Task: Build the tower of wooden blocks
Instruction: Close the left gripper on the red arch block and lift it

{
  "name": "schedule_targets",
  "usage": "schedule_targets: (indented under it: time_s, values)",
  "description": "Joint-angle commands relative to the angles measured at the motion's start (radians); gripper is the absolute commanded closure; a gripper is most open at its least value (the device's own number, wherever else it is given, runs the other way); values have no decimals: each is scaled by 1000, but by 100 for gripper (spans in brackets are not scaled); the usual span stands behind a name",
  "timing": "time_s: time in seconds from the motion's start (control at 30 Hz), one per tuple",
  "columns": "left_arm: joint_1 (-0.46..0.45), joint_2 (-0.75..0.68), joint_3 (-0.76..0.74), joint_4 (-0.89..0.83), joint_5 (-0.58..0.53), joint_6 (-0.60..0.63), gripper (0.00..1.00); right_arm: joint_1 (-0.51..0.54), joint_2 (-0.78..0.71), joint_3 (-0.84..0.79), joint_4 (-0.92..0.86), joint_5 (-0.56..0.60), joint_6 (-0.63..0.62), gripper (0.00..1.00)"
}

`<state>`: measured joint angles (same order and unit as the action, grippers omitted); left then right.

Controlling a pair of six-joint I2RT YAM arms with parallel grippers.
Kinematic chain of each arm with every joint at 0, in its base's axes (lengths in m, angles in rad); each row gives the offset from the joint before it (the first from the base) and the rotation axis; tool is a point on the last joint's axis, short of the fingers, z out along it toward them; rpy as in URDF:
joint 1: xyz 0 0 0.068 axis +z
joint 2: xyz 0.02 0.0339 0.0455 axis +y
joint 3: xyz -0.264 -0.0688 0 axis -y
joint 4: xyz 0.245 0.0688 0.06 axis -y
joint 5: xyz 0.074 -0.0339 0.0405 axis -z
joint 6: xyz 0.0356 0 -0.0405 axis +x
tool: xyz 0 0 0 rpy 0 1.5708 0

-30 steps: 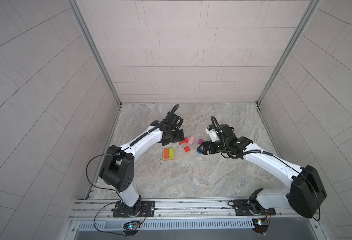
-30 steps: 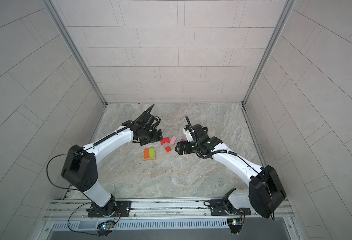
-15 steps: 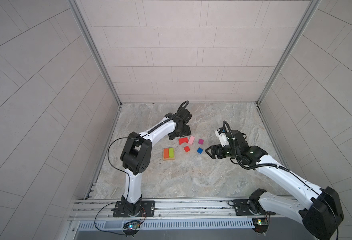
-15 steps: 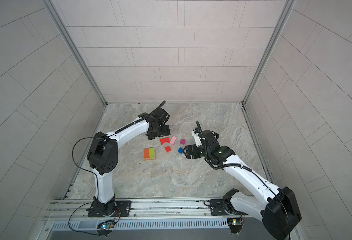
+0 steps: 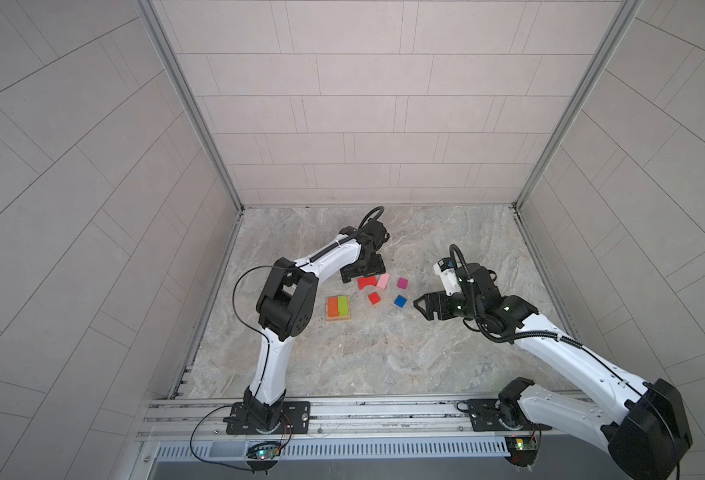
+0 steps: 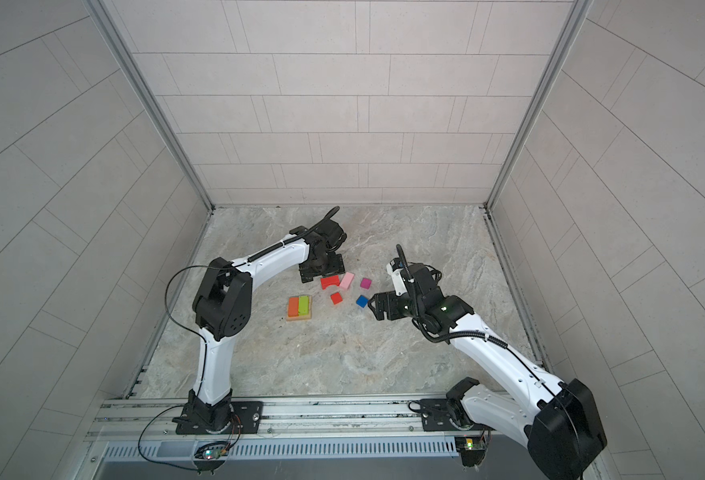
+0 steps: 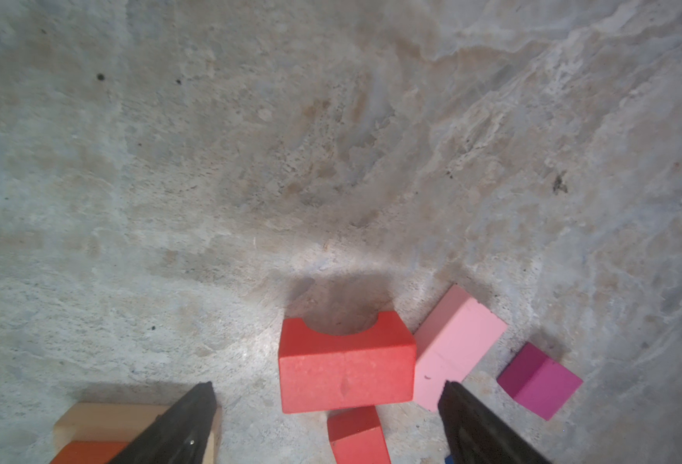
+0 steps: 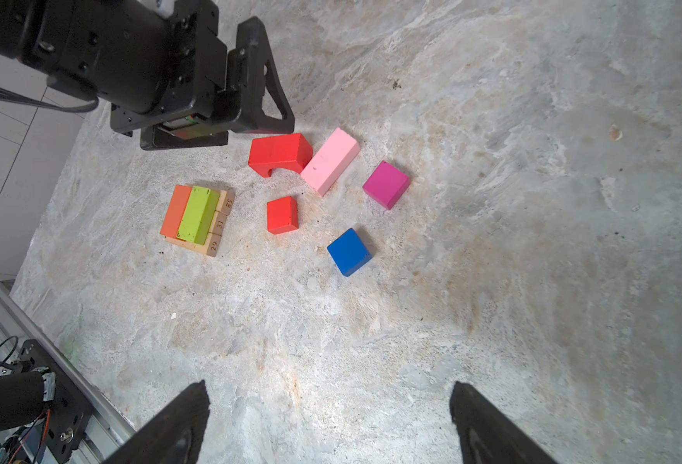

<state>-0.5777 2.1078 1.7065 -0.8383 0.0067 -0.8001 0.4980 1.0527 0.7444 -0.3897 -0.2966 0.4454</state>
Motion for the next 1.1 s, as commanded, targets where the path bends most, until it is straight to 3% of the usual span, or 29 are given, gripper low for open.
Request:
schedule_targets:
  time_s: [0.0, 0.8, 1.07]
  values:
    - [-5, 30, 26, -21, 2, 5, 7, -3, -22, -9, 6, -4, -5, 5]
    - [-7, 84, 25, 3, 26, 25, 20, -19, -18, 2, -9, -14, -20, 5]
    - [-7, 80, 22, -8, 6, 34, 29, -28, -16, 6, -17, -10, -25, 5]
